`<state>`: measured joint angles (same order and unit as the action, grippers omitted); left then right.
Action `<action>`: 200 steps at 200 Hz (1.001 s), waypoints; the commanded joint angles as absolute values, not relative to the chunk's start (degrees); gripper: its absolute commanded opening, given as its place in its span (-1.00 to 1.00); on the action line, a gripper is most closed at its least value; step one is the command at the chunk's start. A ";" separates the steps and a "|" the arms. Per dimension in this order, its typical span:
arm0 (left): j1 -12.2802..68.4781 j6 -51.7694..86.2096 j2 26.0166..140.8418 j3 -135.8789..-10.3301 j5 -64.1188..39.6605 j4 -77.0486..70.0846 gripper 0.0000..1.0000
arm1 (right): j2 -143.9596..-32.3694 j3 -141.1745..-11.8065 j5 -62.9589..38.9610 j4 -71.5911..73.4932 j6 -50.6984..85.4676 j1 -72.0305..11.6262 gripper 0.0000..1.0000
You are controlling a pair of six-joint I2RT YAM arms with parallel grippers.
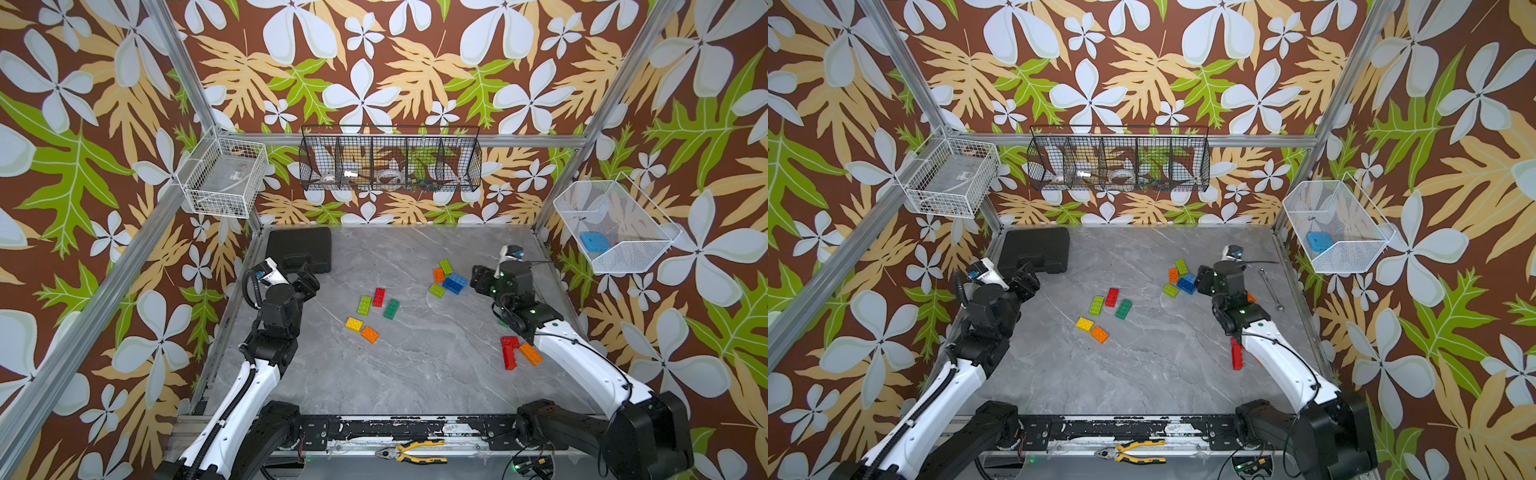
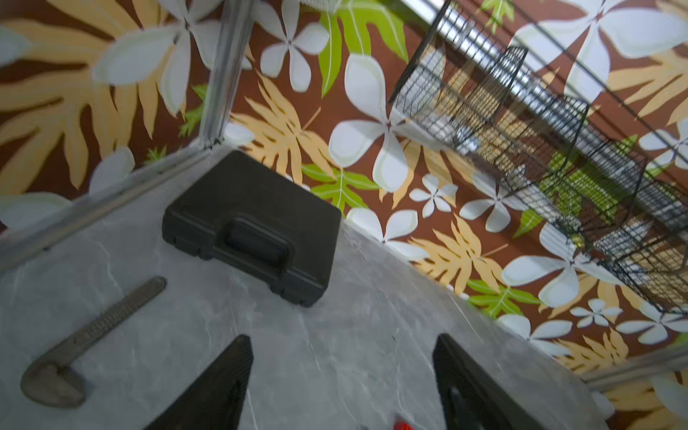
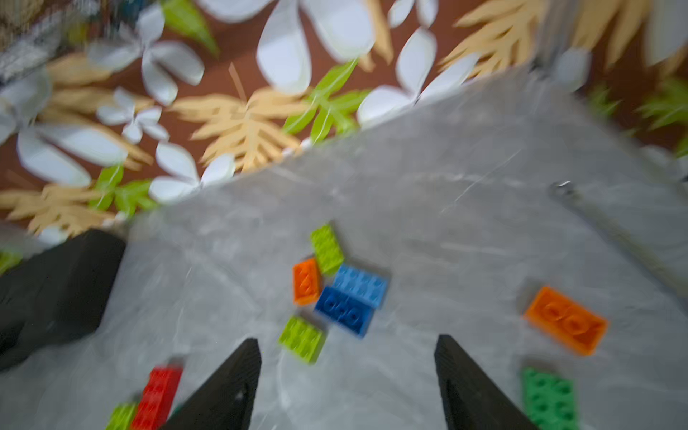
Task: Assemble a rectangle with lego
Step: Adjust the lego brick at the center of the board.
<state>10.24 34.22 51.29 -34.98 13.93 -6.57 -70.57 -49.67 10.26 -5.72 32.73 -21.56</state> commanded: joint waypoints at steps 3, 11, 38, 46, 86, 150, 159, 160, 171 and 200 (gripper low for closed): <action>11.97 38.41 54.35 -36.75 4.20 2.95 0.25 | -76.73 -55.22 10.86 -18.19 36.13 -31.70 0.46; 13.35 38.79 54.58 -35.94 4.25 3.49 0.20 | -79.54 -56.65 11.03 -18.64 35.61 -35.37 0.44; 14.81 39.01 55.26 -33.59 7.34 6.03 0.08 | -89.87 -61.70 10.36 -20.59 33.66 -44.64 0.29; 14.85 38.33 56.35 -33.70 8.43 6.68 0.03 | -92.92 -63.62 9.34 -21.41 33.79 -45.88 0.16; 14.83 39.36 63.19 -33.94 2.00 4.80 -0.06 | -104.45 -70.10 6.54 -22.67 32.83 -49.04 -0.12; 14.80 42.18 67.30 -30.42 -1.15 -0.61 -0.12 | -118.30 -82.39 5.93 -22.57 29.76 -48.61 -0.18; 14.84 42.41 67.46 -30.20 -1.03 -0.69 -0.13 | -120.25 -85.11 5.67 -22.59 29.22 -48.60 -0.18; 14.85 42.43 67.52 -30.17 -1.00 -0.70 -0.13 | -120.51 -85.36 5.65 -22.59 29.07 -48.65 -0.18; 14.83 42.81 67.72 -29.95 -0.59 -0.62 -0.13 | -123.06 -89.18 4.83 -23.06 28.17 -48.60 -0.19; 14.69 43.47 68.68 -29.27 0.09 -0.87 -0.16 | -130.02 -100.37 3.14 -25.13 26.48 -48.69 -0.19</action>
<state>14.79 42.04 68.07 -29.63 -0.45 0.49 -126.21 -93.71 4.62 -23.09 28.71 -48.58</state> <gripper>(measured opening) 0.427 0.406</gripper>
